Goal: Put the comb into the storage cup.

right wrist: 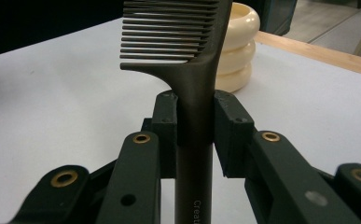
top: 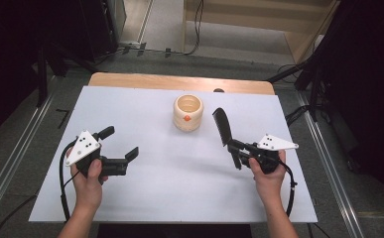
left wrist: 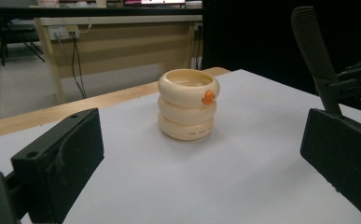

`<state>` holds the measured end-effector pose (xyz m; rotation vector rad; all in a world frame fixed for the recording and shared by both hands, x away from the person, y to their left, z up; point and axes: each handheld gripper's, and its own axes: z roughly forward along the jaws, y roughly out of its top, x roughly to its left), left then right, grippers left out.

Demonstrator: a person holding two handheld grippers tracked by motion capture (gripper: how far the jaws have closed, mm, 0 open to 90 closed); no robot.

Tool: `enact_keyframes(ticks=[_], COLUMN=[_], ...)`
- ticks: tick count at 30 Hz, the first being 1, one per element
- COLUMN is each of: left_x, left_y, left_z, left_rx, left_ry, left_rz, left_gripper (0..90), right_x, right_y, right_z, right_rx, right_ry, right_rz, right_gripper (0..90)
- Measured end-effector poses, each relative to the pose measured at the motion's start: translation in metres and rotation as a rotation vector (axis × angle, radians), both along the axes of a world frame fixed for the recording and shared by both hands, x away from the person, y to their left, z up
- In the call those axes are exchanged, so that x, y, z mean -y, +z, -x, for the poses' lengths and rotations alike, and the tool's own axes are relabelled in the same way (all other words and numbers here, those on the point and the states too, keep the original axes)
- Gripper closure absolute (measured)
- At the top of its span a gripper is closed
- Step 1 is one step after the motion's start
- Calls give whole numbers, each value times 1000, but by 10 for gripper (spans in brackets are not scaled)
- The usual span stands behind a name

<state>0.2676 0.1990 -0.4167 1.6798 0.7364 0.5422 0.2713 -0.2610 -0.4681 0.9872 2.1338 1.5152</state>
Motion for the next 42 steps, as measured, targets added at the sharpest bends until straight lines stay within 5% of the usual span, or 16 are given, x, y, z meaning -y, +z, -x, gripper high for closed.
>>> enact_keyframes(ticks=[42], left_x=[67], left_y=[12], left_z=[-4], left_rx=[1], left_ry=[-123], left_rz=[43], left_gripper=[0], right_x=[-64], right_y=[3], right_z=[13], right_rx=[69], right_ry=[99], right_rz=[-72], right_gripper=[702])
